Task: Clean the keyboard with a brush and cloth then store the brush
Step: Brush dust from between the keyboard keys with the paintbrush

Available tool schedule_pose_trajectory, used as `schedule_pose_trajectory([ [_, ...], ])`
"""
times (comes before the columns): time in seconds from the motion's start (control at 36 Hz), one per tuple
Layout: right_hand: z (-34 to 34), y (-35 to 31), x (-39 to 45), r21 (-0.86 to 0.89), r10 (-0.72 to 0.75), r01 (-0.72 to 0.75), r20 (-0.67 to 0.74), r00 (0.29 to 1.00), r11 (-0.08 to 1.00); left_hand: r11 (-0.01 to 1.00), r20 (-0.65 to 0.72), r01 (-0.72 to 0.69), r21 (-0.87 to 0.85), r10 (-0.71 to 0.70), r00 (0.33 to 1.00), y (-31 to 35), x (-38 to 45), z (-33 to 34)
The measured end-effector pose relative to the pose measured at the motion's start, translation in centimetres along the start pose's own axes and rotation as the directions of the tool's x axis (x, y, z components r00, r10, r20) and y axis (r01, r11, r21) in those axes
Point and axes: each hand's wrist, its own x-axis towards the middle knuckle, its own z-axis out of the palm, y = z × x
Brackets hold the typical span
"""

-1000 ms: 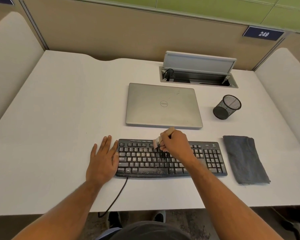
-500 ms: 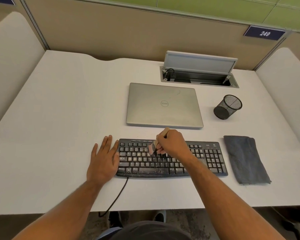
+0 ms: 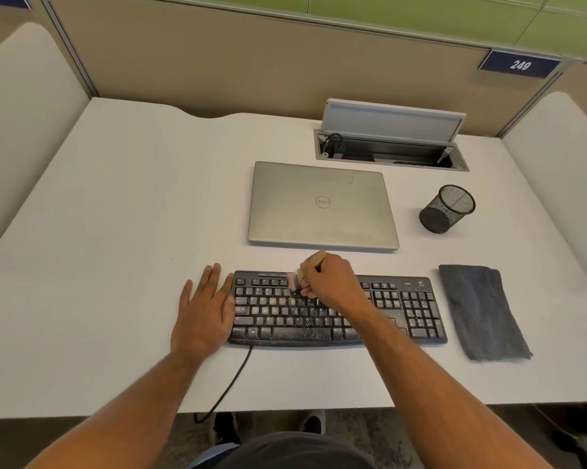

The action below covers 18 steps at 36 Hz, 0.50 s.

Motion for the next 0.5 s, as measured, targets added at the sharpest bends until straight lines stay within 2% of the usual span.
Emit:
schedule_pose_trajectory([
  [0.08,-0.17,-0.09,0.09,0.005,0.036,-0.037,0.049,0.998,0.999,1.000,-0.003,0.001,-0.002,-0.001,1.000,0.08,0.01,-0.02],
  [0.22,-0.08,-0.45,-0.03,0.071,-0.015,0.017,-0.020,1.000,0.997,1.000,-0.009,0.000,-0.009,0.000,1.000,0.06,0.00,0.02],
  [0.36,0.00,-0.58,-0.08,0.021,0.013,-0.015,0.074,0.997,1.000,1.000,-0.006,-0.001,-0.006,0.001,1.000,0.01,0.02,0.06],
  [0.5,0.31,-0.94,-0.11,0.072,-0.035,0.034,0.006,0.999,0.997,1.000,-0.010,-0.006,-0.007,0.006,1.000,-0.01,-0.03,0.03],
])
